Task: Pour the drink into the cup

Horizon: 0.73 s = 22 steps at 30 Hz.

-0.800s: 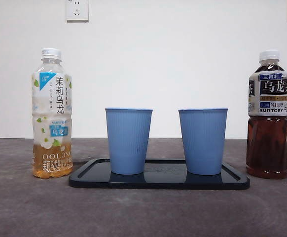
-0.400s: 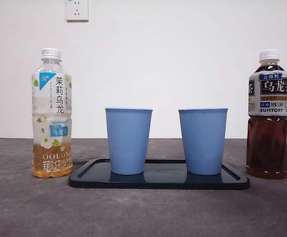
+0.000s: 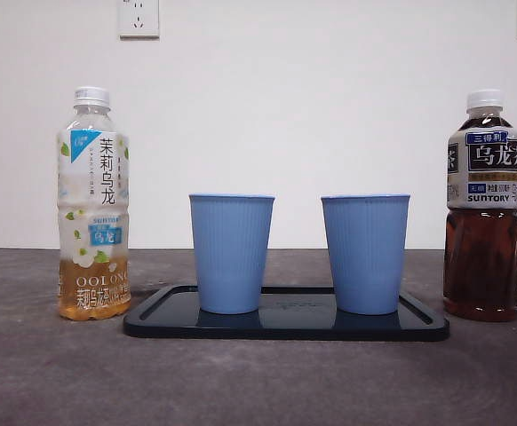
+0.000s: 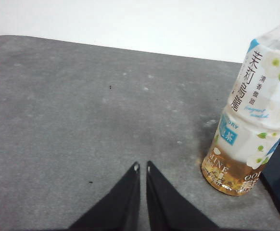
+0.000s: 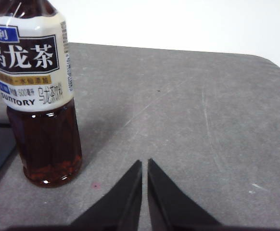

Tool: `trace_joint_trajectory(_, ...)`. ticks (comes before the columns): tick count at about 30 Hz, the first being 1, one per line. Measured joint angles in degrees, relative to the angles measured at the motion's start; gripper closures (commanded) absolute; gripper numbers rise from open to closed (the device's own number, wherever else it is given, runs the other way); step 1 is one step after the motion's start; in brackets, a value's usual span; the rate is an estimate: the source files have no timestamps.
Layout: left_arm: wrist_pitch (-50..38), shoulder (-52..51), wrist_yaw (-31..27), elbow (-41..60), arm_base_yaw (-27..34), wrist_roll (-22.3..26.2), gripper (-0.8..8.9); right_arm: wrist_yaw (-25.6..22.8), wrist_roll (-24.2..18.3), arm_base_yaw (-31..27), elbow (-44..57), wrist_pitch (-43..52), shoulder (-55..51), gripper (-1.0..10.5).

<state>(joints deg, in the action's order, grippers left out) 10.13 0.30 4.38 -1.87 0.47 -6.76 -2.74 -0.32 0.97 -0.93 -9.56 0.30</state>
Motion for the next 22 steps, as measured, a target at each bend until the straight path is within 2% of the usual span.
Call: trace_joint_trajectory(22, 0.0, 0.0, 0.0, 0.0, 0.0, 0.0, 7.93, -0.1, 0.6, 0.0, 0.0, 0.2, 0.0, 9.3)
